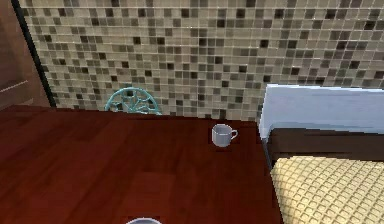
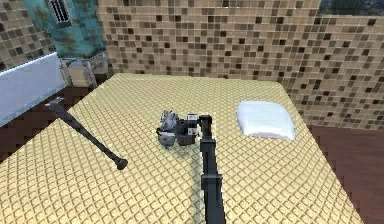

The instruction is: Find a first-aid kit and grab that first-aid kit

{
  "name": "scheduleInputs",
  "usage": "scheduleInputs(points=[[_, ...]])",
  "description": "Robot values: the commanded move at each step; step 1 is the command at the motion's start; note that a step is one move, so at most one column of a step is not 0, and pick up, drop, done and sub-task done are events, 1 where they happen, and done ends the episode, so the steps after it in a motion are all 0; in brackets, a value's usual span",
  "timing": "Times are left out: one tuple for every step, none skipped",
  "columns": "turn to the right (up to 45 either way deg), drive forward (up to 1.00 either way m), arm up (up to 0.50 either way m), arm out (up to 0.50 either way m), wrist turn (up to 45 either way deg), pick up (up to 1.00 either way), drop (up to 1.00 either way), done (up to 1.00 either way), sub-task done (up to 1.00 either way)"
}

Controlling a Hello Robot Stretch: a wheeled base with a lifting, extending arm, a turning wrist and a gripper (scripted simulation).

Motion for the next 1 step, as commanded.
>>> scheduleInputs(points=[[0.0, 0.0, 0.0, 0.0, 0.0, 0.0, 0.0, 1.0, 0.0]])
